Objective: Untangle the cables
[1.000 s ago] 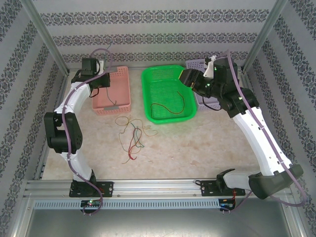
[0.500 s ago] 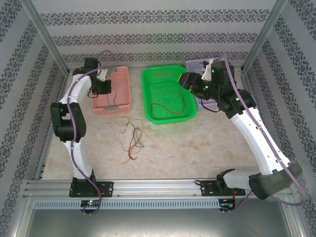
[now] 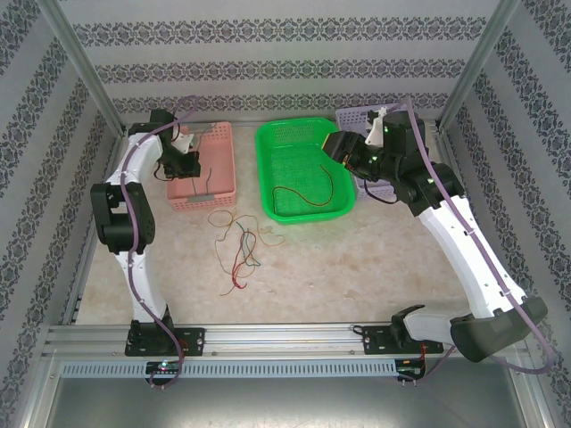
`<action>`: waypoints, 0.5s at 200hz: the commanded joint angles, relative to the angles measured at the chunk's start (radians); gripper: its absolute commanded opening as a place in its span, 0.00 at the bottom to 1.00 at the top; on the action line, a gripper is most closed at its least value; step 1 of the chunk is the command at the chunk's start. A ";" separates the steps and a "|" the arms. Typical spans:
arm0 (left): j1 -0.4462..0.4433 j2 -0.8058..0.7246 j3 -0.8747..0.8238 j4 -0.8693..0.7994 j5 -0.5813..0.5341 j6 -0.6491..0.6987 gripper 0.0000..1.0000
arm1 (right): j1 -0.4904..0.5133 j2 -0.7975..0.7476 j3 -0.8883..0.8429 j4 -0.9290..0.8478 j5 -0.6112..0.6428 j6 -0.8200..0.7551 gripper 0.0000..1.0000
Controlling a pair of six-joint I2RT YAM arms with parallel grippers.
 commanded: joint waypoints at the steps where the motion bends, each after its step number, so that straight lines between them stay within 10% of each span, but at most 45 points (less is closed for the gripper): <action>1: 0.016 0.047 0.052 -0.102 -0.013 0.026 0.00 | 0.015 0.000 -0.004 0.009 -0.012 0.009 0.56; 90: 0.014 0.155 0.164 -0.204 -0.087 0.022 0.00 | 0.019 0.009 -0.012 0.007 -0.002 0.013 0.55; 100: 0.014 0.158 0.170 -0.210 -0.124 0.010 0.28 | 0.019 0.012 -0.011 0.007 -0.002 0.014 0.55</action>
